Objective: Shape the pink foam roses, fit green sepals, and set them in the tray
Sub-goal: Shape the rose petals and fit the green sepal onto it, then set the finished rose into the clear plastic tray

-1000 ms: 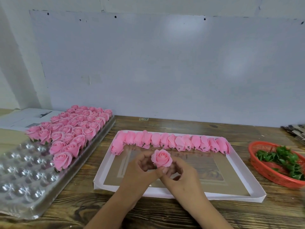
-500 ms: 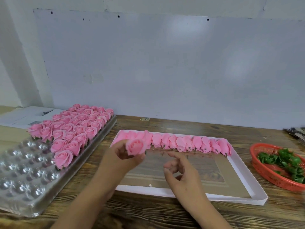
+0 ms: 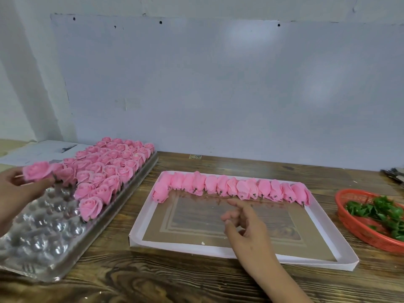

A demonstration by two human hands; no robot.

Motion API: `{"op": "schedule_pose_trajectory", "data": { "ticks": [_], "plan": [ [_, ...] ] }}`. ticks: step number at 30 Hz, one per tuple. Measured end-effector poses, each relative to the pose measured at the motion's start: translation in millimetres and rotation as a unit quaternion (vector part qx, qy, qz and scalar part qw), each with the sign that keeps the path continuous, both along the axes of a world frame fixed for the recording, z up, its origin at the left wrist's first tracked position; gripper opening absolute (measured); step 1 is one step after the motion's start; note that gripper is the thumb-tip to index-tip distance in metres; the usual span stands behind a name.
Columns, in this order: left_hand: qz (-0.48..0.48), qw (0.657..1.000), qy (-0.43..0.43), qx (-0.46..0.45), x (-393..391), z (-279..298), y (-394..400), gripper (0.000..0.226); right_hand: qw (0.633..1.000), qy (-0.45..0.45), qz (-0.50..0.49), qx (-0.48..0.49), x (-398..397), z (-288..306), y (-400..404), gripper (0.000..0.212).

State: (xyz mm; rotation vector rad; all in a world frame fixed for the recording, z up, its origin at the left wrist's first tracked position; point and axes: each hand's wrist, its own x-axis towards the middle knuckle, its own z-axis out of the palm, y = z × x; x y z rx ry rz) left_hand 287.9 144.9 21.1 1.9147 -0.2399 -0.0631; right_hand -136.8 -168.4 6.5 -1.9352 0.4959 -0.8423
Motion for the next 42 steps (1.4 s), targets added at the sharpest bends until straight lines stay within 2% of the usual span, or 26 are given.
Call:
{"op": "schedule_pose_trajectory", "data": {
  "ticks": [6,11,15,17,22,32,37,42],
  "plan": [
    [0.009,0.999,-0.002,0.036,26.6,-41.6,15.3,0.036,1.000,0.003,0.002,0.006,-0.5,1.2,0.8,0.049],
    [-0.027,0.997,-0.033,0.062,12.4,-36.6,11.1,0.066,1.000,0.003,-0.001,-0.001,-0.7,2.3,0.9,0.047],
    [-0.049,0.992,-0.060,0.102,-15.6,-16.9,-3.0,0.049,1.000,0.007,0.000,-0.002,-1.1,3.3,1.4,0.046],
    [-0.056,0.989,-0.070,0.116,-23.7,-10.8,-8.7,0.050,1.000,0.006,-0.001,0.000,-1.5,3.8,1.6,0.046],
    [-0.032,0.987,-0.074,0.136,-38.4,-5.1,-13.1,0.033,1.000,0.008,0.002,0.002,-2.0,6.2,2.2,0.045],
    [-0.065,0.988,-0.070,0.124,-24.9,-18.9,-5.9,0.059,1.000,0.006,0.003,0.004,-2.7,7.7,3.8,0.046],
    [-0.069,0.986,-0.094,0.121,-39.0,-8.7,-13.8,0.059,1.000,-0.003,0.001,0.017,-1.9,7.9,4.3,0.046],
    [-0.083,0.987,-0.058,0.127,-25.8,-9.6,-16.9,0.058,1.000,-0.002,0.005,0.021,-2.5,8.7,4.5,0.045]
  ]
}}
